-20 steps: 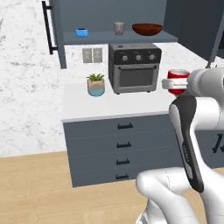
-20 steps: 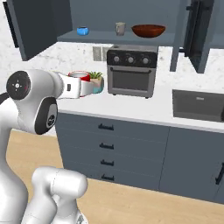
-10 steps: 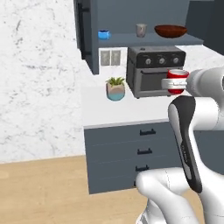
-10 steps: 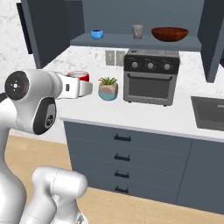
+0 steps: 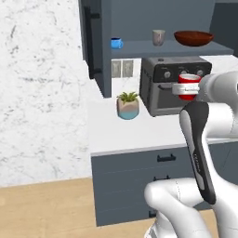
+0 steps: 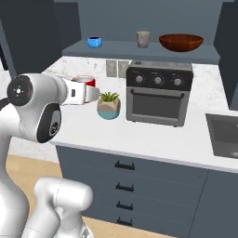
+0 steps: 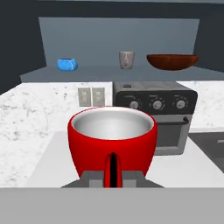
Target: Gather all objects into one cabinet and sort the glasses and bowls to opposite sides.
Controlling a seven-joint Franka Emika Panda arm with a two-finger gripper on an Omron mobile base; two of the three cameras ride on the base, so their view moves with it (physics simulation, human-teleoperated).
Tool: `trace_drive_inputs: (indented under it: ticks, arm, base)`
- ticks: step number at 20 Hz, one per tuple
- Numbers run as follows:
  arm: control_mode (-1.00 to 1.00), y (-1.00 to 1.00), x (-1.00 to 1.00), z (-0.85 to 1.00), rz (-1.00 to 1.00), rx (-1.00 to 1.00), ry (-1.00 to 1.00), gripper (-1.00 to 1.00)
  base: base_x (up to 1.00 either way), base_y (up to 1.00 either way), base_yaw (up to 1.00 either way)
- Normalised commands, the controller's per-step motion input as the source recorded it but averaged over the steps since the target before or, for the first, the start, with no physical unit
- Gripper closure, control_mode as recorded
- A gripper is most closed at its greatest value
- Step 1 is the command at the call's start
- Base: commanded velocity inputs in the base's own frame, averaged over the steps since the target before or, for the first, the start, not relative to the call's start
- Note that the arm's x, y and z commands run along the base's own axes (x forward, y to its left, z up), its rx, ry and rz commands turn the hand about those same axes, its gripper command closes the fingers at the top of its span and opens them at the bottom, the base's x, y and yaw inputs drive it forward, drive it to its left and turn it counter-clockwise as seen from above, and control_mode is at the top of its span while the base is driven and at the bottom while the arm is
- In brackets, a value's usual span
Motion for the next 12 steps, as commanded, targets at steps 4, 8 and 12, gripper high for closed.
trace_drive_inputs:
  ticks: [4, 8, 12]
  arm:
    - [1.0, 0.0, 0.0, 0.0, 0.0, 0.0, 0.0, 1.0]
    - [1.0, 0.0, 0.0, 0.0, 0.0, 0.0, 0.0, 1.0]
    - [1.0, 0.0, 0.0, 0.0, 0.0, 0.0, 0.0, 1.0]
  base:
    - [0.63, 0.08, 0.0]
    - [0.64, 0.08, 0.0]
    - [0.6, 0.07, 0.0]
